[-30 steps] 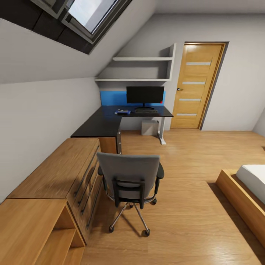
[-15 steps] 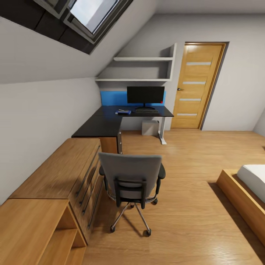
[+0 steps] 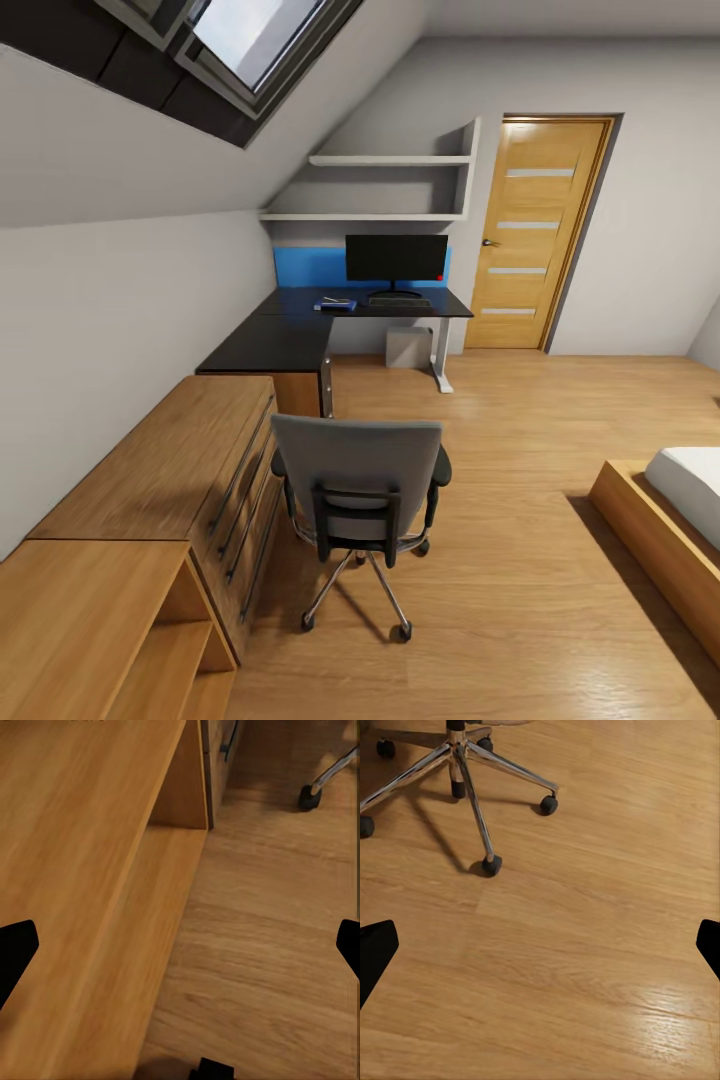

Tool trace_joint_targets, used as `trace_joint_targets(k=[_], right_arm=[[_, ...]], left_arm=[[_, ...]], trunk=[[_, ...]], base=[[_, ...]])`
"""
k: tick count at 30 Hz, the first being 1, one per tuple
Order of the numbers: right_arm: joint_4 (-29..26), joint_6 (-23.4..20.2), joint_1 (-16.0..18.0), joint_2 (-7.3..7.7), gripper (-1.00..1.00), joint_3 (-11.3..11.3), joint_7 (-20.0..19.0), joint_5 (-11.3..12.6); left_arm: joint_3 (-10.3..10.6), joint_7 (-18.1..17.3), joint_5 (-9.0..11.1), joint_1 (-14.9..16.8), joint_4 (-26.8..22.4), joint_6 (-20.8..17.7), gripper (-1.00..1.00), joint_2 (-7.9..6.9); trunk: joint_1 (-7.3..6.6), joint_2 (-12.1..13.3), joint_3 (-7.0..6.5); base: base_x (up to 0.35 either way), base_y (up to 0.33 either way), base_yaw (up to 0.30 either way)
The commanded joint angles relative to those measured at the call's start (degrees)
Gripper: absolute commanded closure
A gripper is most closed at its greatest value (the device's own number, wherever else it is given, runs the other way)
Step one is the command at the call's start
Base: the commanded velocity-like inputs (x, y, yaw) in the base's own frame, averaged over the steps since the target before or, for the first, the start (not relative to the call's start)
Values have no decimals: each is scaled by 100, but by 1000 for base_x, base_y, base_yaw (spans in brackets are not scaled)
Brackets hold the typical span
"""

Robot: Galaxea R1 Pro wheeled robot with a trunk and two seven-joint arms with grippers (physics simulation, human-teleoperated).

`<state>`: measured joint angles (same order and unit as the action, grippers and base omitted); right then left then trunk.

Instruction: In the bedroom, organize the workspace by keeping the computer under the desk, ensuring the monitor is on the desk, placing the keyboard on the desk next to the monitor, placing the mouse on the desk next to the keyboard, moving the folder from the swivel chair onto the desk next to the mouse, stacking the notebook on top of the folder with the pen on top of the notebook, and positioning the swivel chair next to the desk.

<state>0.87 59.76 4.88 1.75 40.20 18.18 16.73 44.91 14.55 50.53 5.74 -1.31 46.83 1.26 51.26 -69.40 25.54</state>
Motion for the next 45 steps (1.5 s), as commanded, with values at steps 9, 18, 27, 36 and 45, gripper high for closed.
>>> trace_joint_targets(k=[9, 18, 27, 36, 45], right_arm=[[9, 18, 3, 1, -100, 48, 18, 38], [4, 18, 4, 1, -100, 41, 16, 39], [-927, -879, 127, 10, -100, 33, 417, 126], [-1494, -2911, 1842, -31, -100, -37, 743, 314], [-654, -2136, 2392, -1, -100, -881, 199, 1314]], left_arm=[[46, 80, 0, 4, -1, 21, -100, 55], [21, 62, 13, 5, -4, -110, -100, 54], [18, 108, 172, 314, -1413, -2501, -100, 38], [-33, 118, 366, 1925, -1484, -3872, -100, 108], [-431, 40, 1375, 2332, -1018, -3972, -100, 105]], trunk=[[44, -84, 42], [242, -445, 203], [439, -806, 365], [637, -1167, 527], [835, -1528, 688]], base=[[0, 0, 0], [0, 0, 0], [0, 0, 0], [0, 0, 0], [0, 0, 0]])
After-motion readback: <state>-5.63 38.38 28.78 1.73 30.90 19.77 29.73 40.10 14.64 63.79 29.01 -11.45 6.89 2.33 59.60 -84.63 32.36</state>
